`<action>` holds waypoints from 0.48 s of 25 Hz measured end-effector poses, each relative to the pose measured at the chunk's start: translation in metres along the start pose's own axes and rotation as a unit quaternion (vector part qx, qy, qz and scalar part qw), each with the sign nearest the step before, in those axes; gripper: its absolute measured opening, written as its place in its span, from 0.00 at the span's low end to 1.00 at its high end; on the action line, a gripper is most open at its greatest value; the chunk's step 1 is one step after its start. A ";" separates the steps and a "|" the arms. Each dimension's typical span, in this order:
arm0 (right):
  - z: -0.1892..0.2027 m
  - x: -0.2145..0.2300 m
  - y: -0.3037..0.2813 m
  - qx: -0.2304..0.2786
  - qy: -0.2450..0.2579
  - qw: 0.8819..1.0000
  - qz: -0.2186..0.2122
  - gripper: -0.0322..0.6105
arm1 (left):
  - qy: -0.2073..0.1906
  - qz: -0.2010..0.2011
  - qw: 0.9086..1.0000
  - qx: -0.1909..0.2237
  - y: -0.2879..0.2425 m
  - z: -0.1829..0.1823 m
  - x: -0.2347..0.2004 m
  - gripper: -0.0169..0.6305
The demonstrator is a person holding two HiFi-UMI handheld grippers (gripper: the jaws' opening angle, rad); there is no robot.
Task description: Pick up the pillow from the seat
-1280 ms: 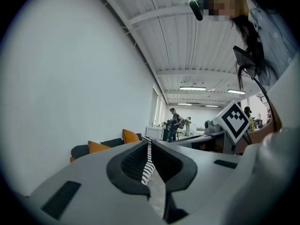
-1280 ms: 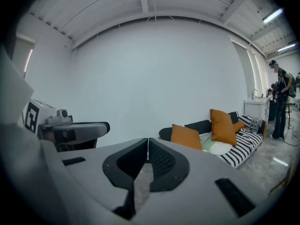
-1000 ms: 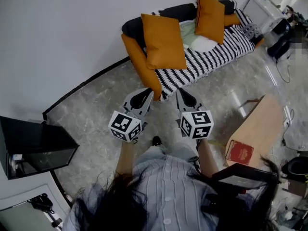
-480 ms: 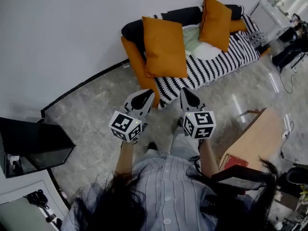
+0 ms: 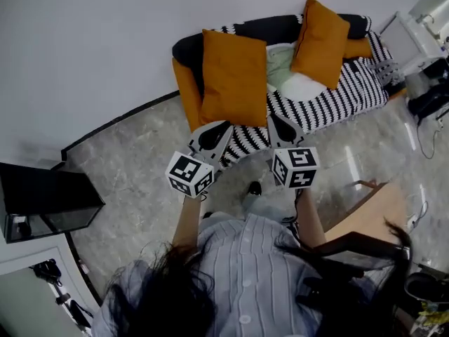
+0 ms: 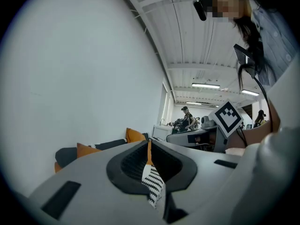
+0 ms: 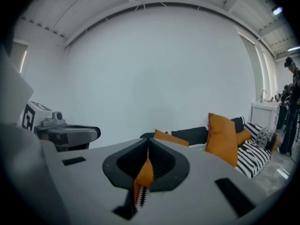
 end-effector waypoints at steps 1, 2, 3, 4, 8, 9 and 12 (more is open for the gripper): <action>-0.002 0.010 -0.004 -0.003 0.003 1.000 -0.005 0.08 | 0.000 -0.006 1.000 -0.002 -0.010 -0.001 0.000 0.04; -0.004 0.019 -0.007 -0.005 0.006 1.000 -0.010 0.08 | 0.002 -0.014 1.000 -0.003 -0.018 -0.001 0.000 0.04; -0.006 0.028 -0.011 -0.006 0.007 1.000 -0.016 0.08 | 0.005 -0.024 1.000 -0.002 -0.025 -0.002 -0.001 0.04; -0.007 0.036 -0.014 -0.005 0.007 1.000 -0.022 0.08 | 0.007 -0.036 0.999 0.000 -0.031 -0.003 -0.002 0.05; -0.010 0.066 -0.027 -0.006 0.002 0.999 -0.034 0.08 | 0.008 -0.070 0.998 -0.004 -0.048 -0.005 -0.004 0.05; -0.010 0.071 -0.030 -0.007 0.000 0.999 -0.036 0.08 | 0.009 -0.075 0.997 -0.008 -0.051 -0.005 -0.005 0.05; -0.012 0.081 -0.041 -0.008 -0.004 0.999 -0.047 0.08 | 0.019 -0.096 0.995 -0.014 -0.054 -0.002 -0.011 0.06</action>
Point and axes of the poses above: the fingertips, and each gripper's own axes: y backward along the fingers, x to its right, z out of its underside, the point moved 9 cm from there along y, backward along the fingers, and after that the axes turned 5 degrees about -x, right-handed, at the moved point
